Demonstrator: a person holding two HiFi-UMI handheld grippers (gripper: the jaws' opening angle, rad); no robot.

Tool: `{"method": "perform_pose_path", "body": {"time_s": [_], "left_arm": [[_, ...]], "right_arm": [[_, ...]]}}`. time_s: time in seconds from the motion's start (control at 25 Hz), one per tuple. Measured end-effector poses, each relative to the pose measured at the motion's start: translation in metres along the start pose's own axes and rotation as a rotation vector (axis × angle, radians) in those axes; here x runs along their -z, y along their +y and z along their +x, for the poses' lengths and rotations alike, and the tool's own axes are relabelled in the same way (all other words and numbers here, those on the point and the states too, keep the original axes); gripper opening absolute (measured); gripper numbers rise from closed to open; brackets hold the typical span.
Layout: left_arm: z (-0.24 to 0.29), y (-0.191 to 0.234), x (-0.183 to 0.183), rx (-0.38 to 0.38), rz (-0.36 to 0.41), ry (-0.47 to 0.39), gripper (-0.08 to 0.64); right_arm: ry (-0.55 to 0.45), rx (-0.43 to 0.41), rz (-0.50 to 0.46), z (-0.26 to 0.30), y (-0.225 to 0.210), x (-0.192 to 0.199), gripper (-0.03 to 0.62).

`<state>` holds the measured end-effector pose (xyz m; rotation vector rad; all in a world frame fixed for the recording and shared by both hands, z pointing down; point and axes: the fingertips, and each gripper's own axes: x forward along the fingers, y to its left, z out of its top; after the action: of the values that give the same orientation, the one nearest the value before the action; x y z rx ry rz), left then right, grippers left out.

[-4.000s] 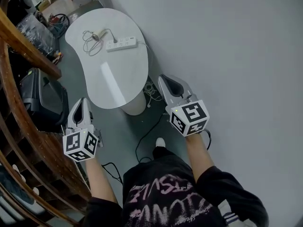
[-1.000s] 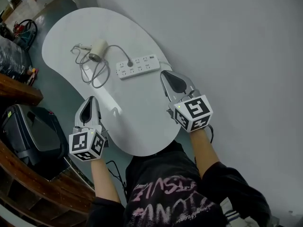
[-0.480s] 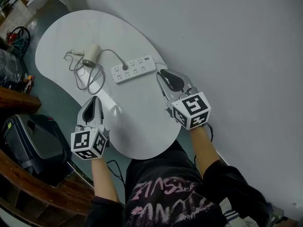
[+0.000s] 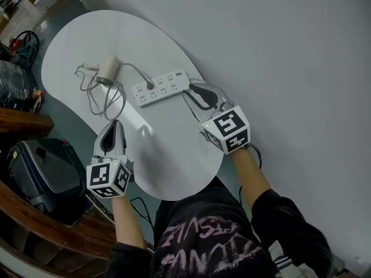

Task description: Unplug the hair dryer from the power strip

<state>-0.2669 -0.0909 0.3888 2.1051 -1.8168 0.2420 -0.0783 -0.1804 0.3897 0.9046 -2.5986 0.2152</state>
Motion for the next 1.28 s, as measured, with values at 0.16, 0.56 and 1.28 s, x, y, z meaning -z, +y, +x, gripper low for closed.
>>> {"method": "perform_pose_path", "body": {"time_s": [0.16,0.56,1.28], "left_arm": [[0.009,-0.003,0.01,-0.009,-0.007,0.028,0.002],[0.024,0.003,0.03,-0.042,-0.036,0.072,0.002],[0.059,0.005,0.05,-0.047,-0.065,0.121,0.002]], "right_arm": [[0.065,-0.061,-0.07,0.017,-0.005,0.011,0.098],[0.171,-0.181,-0.162,0.067,-0.004,0.037,0.141],[0.365,-0.302,-0.227,0.124,-0.007,0.084,0.191]]}}
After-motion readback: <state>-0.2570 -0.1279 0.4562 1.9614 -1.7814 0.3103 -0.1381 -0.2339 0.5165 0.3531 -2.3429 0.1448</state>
